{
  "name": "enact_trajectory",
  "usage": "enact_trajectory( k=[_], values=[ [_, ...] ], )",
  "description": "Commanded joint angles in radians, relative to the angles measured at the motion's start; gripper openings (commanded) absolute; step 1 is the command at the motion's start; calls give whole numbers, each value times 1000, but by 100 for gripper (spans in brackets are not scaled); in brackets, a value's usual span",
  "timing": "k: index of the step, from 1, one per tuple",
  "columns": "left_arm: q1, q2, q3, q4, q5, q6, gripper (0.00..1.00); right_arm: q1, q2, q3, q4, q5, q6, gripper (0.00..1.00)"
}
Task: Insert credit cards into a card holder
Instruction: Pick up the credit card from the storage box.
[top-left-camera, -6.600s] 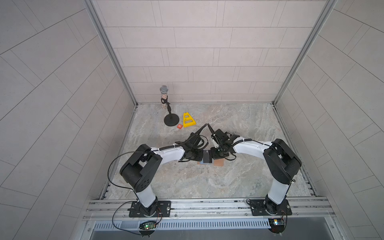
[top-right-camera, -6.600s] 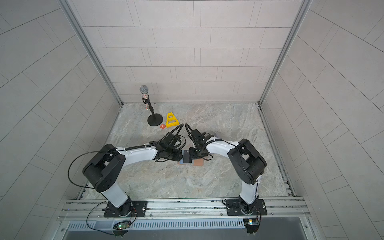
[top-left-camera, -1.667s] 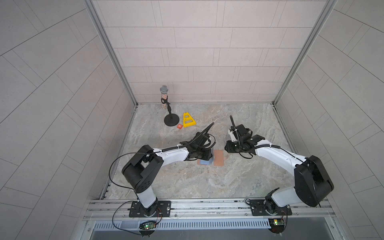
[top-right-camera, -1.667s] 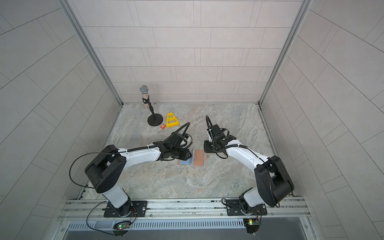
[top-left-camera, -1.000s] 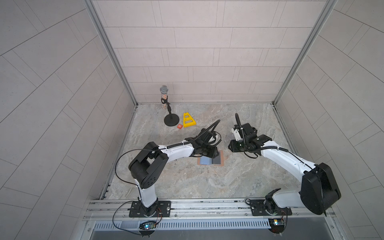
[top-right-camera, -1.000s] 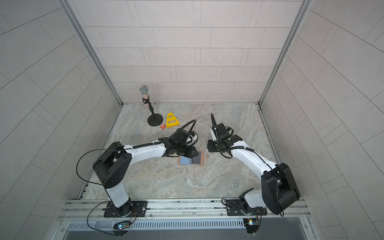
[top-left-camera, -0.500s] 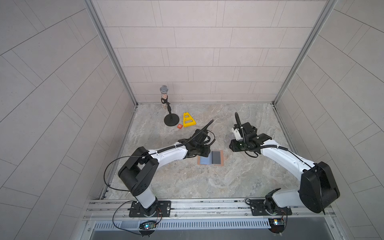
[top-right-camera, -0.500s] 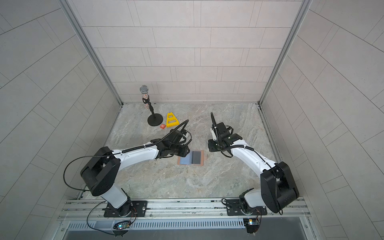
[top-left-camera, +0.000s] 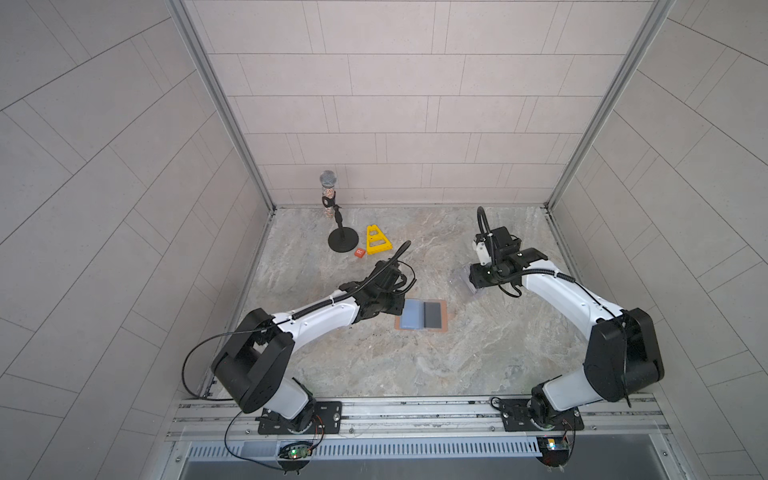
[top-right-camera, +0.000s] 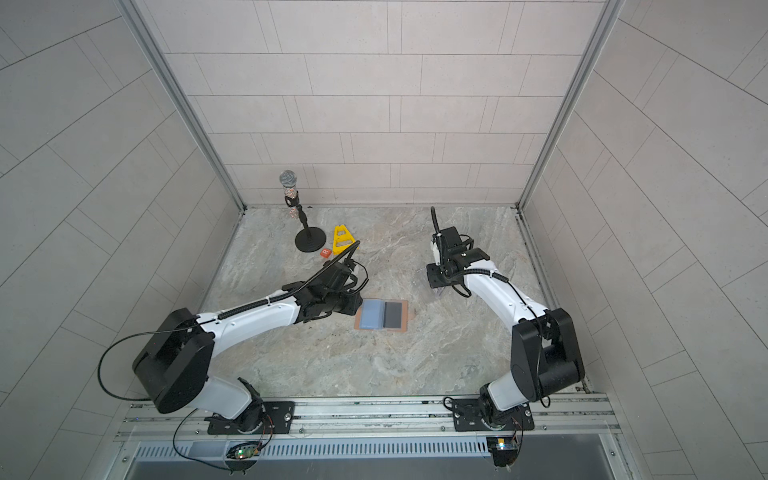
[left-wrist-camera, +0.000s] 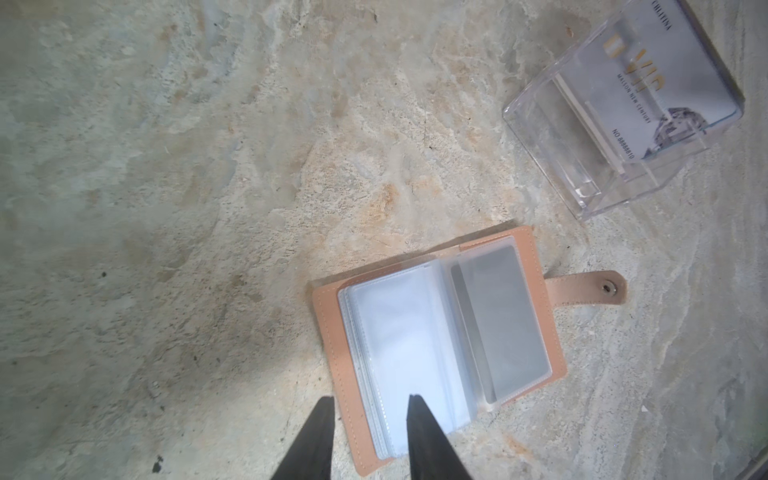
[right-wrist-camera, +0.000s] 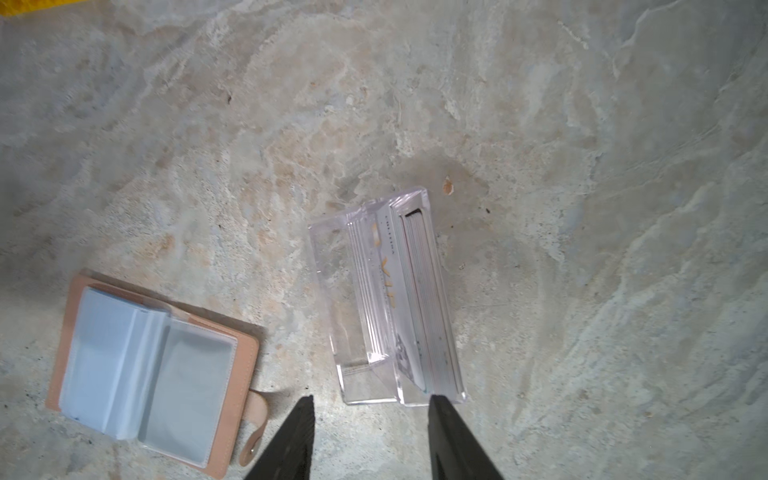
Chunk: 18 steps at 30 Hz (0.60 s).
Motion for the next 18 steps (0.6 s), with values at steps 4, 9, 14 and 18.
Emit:
enact_trajectory(
  k=[4,9,14,18],
  values=[
    [5,-59,-24,-49,-48,17,36,-61,106,123,-127,8,-126,55],
    [5,-73,-23,-61,-28,14,36,-106,199,223,-182,-112,-196,55],
    [5,-48,-2,-22,69,11,38,-126,264,289,-230,-92,-237,55],
    [5,30,63,63,197,-41,39,-142,298,308,-247,-105,-256,55]
  ],
)
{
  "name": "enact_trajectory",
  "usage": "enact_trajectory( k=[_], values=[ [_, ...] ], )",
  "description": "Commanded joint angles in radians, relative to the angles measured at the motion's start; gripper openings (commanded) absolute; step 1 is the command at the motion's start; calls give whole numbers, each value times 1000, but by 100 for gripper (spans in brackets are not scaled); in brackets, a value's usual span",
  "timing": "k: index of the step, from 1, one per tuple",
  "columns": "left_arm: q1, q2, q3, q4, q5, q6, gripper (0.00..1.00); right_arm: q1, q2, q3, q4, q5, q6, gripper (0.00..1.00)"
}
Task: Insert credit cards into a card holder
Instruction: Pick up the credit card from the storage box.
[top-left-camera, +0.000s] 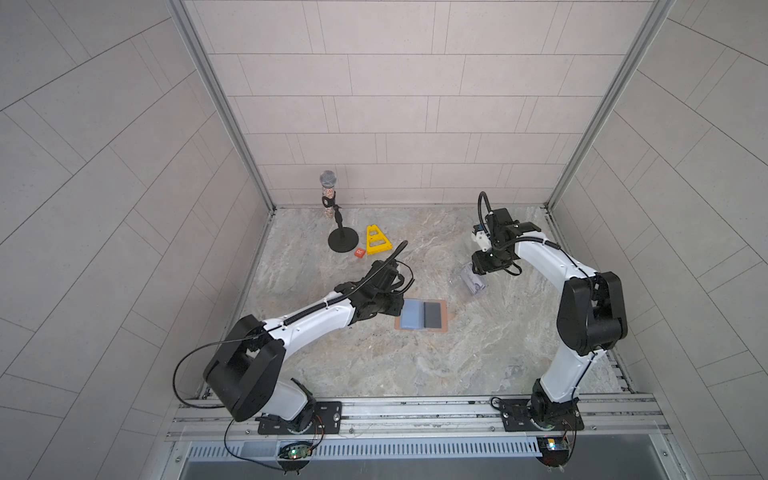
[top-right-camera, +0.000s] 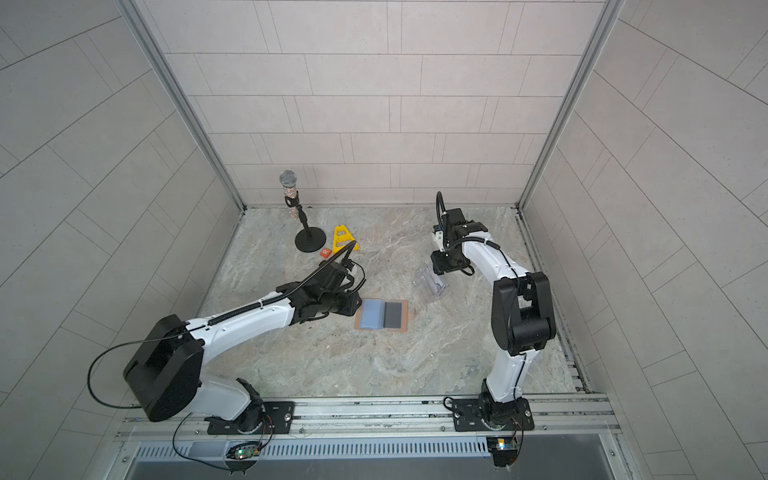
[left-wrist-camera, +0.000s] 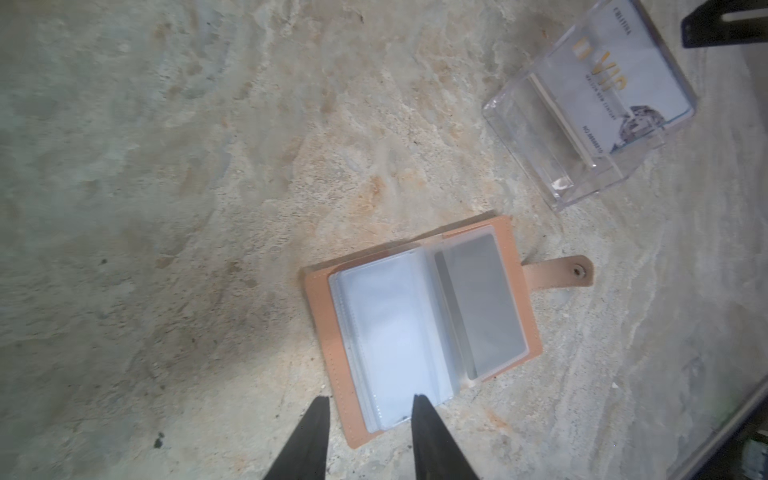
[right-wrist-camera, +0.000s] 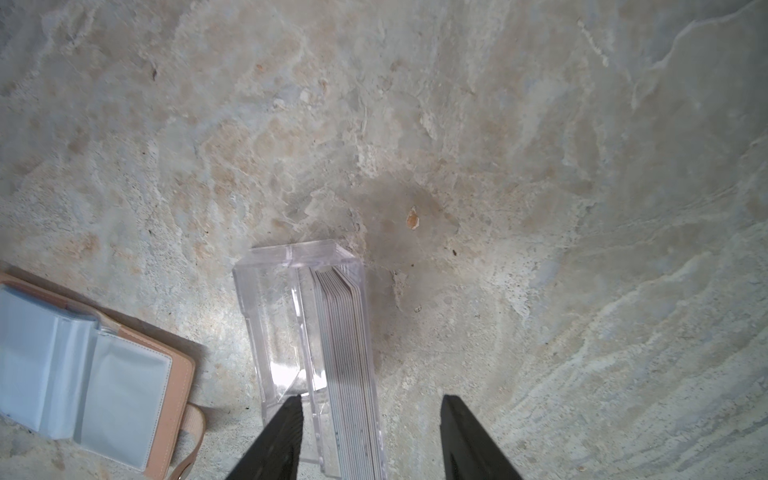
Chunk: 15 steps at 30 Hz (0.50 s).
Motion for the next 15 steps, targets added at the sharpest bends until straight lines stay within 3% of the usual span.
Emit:
enact_trajectory(
  k=[1,7,15],
  values=[
    [3,73,78,87,130,-48,41,-14,27,28,-70,-17,-53,55],
    [3,236,266,145,231,-136,49,-14,24,27,-65,-56,-60,55],
    [0,445,452,162,242,-253,57,-14,30,27,-62,-59,-58,55]
  ],
)
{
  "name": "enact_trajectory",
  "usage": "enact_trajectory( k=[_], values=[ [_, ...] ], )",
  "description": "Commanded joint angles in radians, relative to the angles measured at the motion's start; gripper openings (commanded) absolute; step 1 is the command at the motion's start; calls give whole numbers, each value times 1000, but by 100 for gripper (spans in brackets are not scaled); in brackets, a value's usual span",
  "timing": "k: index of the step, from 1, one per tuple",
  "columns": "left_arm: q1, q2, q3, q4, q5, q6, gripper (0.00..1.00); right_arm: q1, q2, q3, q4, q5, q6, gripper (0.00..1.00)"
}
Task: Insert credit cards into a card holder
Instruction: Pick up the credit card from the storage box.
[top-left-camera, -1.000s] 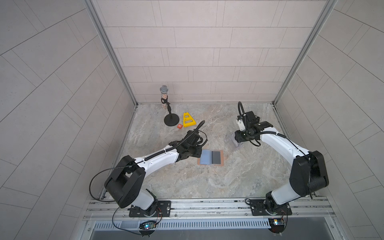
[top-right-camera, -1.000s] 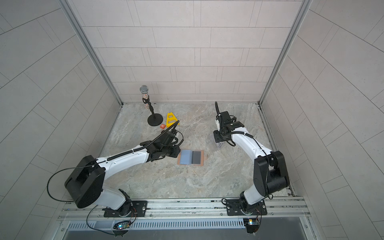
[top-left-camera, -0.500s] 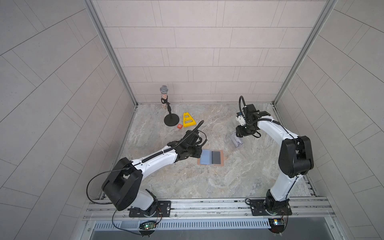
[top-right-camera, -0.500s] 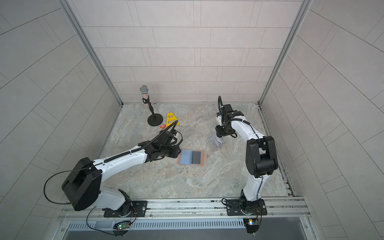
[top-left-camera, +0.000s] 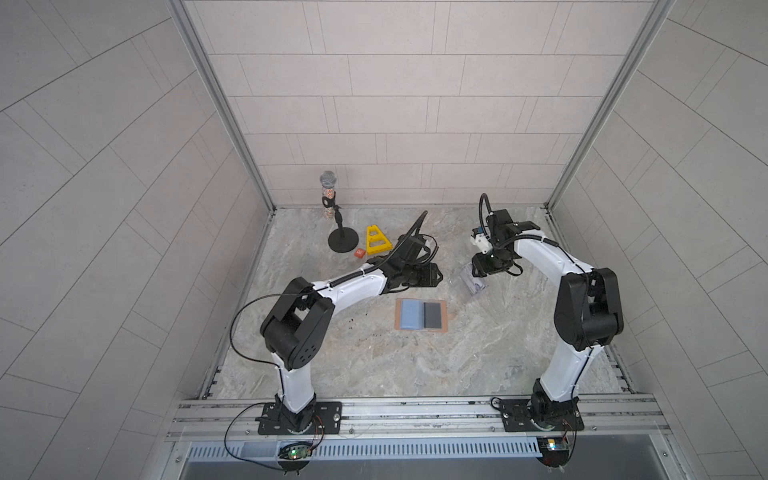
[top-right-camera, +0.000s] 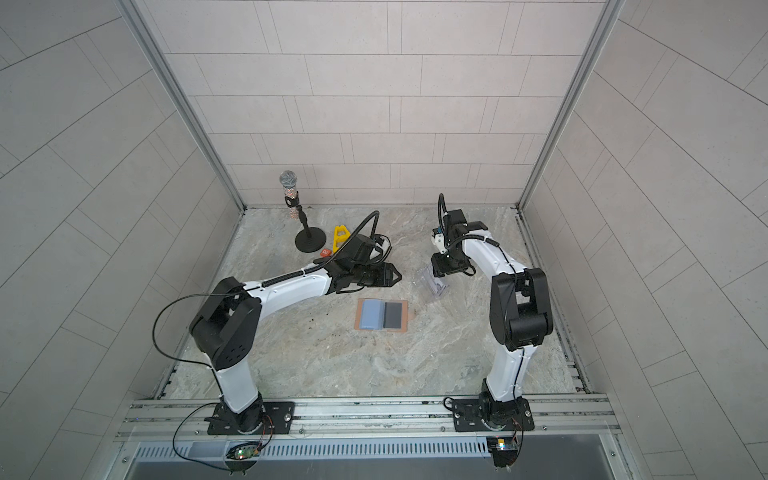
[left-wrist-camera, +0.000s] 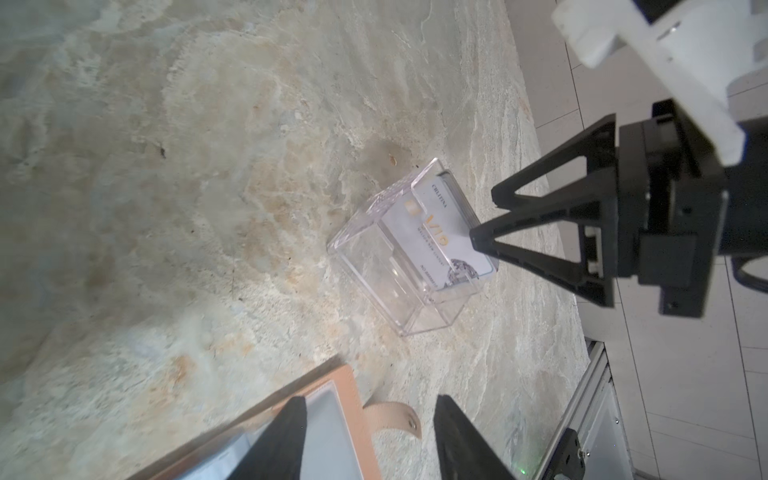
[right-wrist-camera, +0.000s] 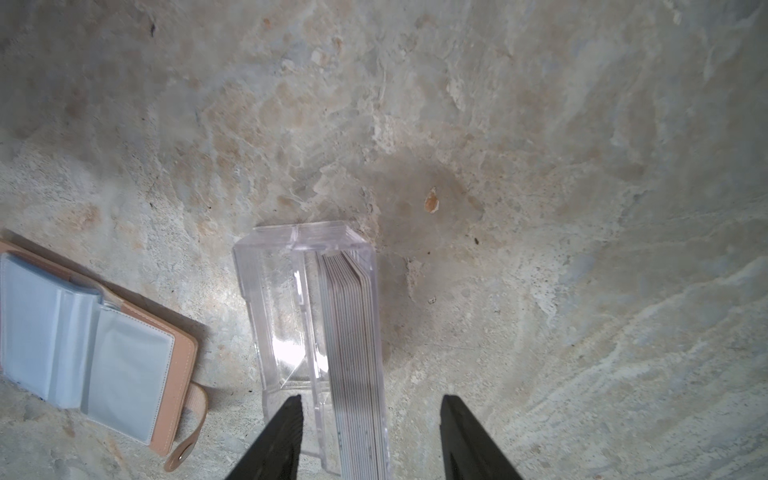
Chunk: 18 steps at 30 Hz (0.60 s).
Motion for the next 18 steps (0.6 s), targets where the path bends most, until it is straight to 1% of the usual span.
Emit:
enact_trajectory(
  k=[1,8,12,18],
  values=[
    [-4,87,79,15,44,-77,57,-1,7,13,-22,-14,-23,55],
    [-22,204,192,-8,63,-129,60,-1,28,22,-19,-28,-33,55],
    [-32,242,241,-28,86,-132,60,0,36,25,-16,-36,-34,55],
    [-40,295,300,-58,90,-145,60,-1,50,30,-16,-20,-29,55]
  ],
)
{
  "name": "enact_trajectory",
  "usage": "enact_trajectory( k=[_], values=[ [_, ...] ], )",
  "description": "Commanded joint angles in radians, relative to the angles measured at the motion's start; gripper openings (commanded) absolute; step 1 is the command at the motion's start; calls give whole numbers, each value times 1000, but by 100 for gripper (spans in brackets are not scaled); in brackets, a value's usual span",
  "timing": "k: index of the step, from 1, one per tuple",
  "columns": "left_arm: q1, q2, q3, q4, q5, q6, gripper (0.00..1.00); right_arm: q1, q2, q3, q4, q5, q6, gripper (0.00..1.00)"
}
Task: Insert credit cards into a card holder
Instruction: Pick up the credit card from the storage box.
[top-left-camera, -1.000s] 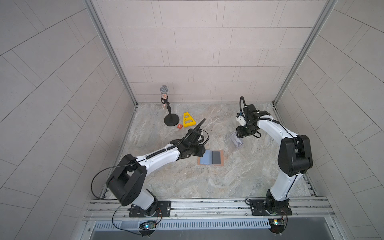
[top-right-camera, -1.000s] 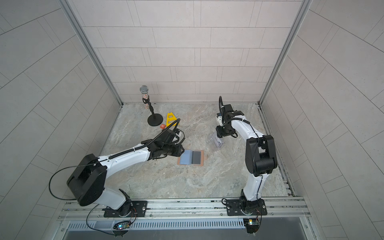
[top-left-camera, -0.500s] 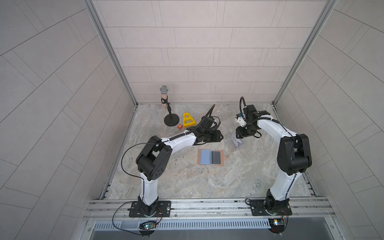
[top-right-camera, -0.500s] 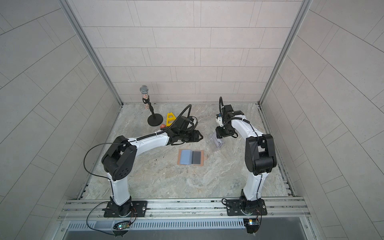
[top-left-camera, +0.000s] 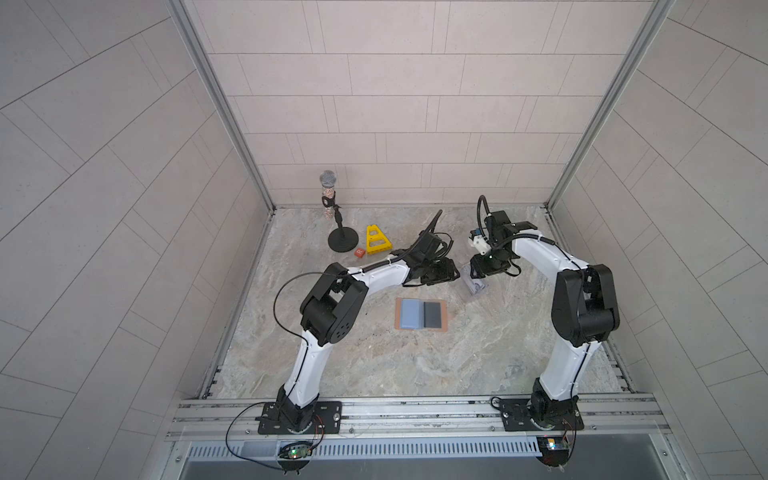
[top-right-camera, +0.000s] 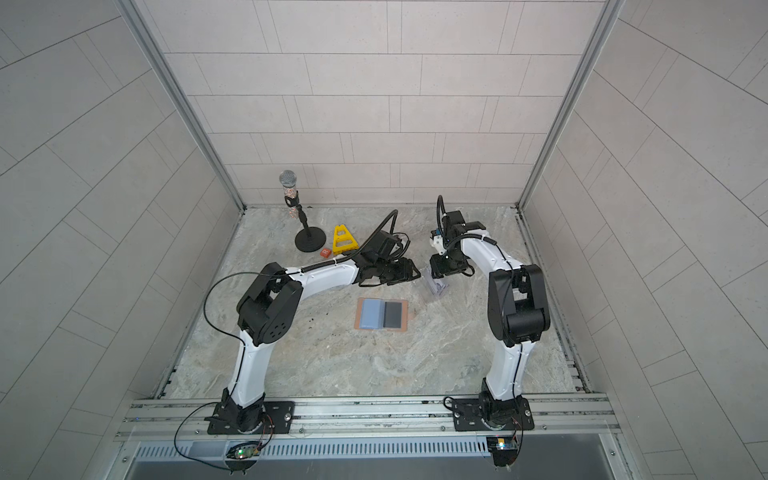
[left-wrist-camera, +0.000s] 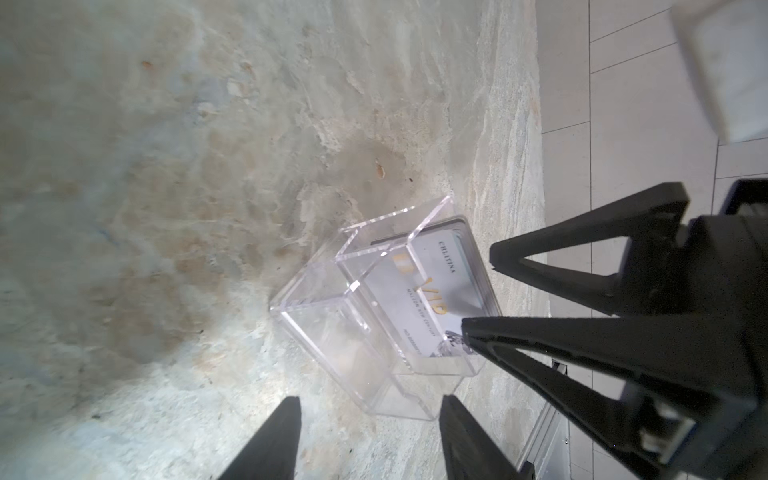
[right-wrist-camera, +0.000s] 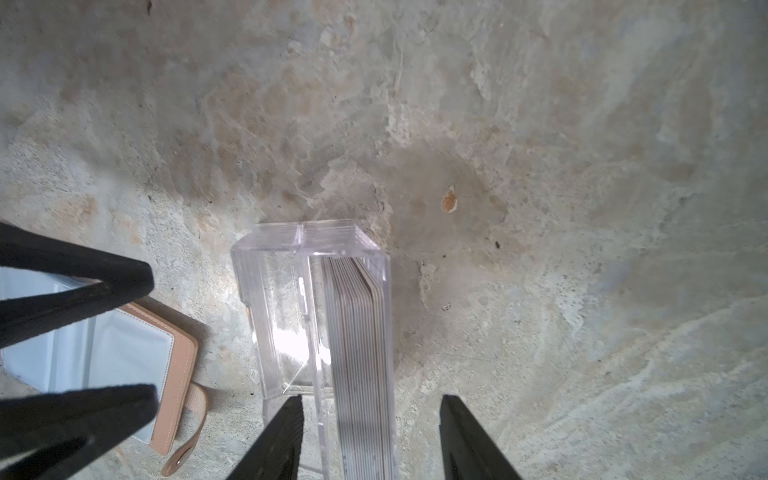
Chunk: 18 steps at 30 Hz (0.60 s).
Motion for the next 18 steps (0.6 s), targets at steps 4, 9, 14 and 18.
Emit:
enact_trajectory(
  k=[4,9,14,18],
  values=[
    [-7,67,77,-24,26,-36,60,-1,26,29,-22,20,-11,54],
    [-11,117,126,-35,41,-47,59,-1,37,33,-25,18,-13,53],
    [-11,152,144,-36,46,-59,59,-1,49,38,-25,18,-15,53],
    [-11,171,153,-41,58,-62,58,-1,61,38,-27,14,-13,53]
  ],
)
